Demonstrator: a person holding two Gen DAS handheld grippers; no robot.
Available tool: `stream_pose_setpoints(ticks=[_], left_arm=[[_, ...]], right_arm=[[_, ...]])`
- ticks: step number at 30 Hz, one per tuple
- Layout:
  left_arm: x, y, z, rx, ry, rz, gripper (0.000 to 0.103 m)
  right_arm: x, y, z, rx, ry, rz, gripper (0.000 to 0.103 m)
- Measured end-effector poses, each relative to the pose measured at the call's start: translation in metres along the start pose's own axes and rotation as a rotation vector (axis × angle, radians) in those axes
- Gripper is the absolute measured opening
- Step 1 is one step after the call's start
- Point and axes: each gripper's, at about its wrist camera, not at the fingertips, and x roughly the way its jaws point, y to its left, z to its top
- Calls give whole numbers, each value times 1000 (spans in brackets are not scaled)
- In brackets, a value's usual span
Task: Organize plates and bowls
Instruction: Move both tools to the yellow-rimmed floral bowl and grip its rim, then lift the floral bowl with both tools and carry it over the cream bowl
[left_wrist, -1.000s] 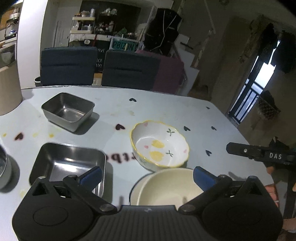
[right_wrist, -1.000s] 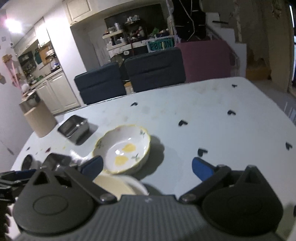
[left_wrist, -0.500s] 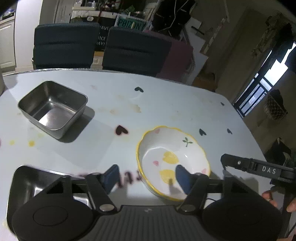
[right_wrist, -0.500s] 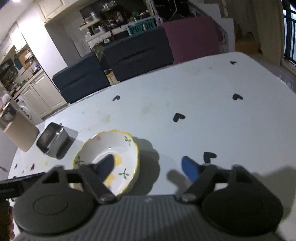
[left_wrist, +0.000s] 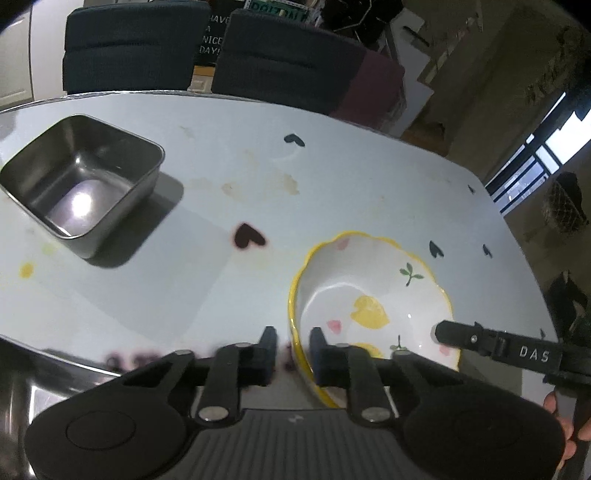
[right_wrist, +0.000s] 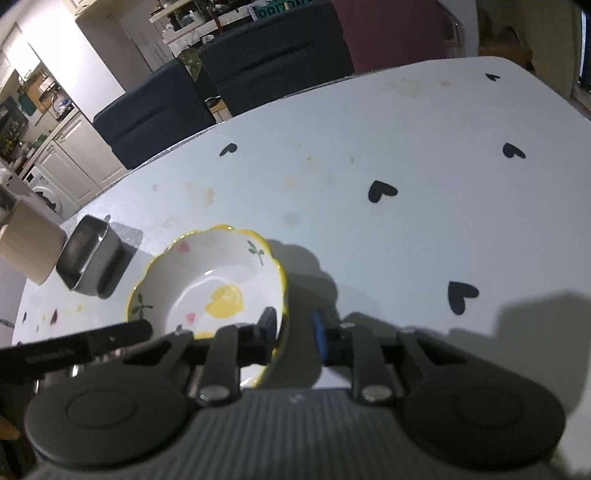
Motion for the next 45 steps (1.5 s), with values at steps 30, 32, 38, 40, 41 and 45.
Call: stream_pose_setpoints(ticks=[30,32,38,40,41,45], left_arm=[[-32,-31,4,116,-107,25,10],[-47,-36,2,114,-131,22,10],[-89,-50,-12,103,-177,27,9],[-101,-54,-19,100,-188,29,9],[-107,-55,-24,98,-193,30,9],[-126,-61,-43,91,-214,31,9]], right_arm=[[0,26,7,-95,-38,1,9],[-14,27,6,-96,-61,15,9],[-59,32,-6,-112,-121,53,9],[-82,22,-14,-117,-135,61,9],[-88,22,-18,-119,-139,65,9],[-107,24,-29,-116,-150,76,9]])
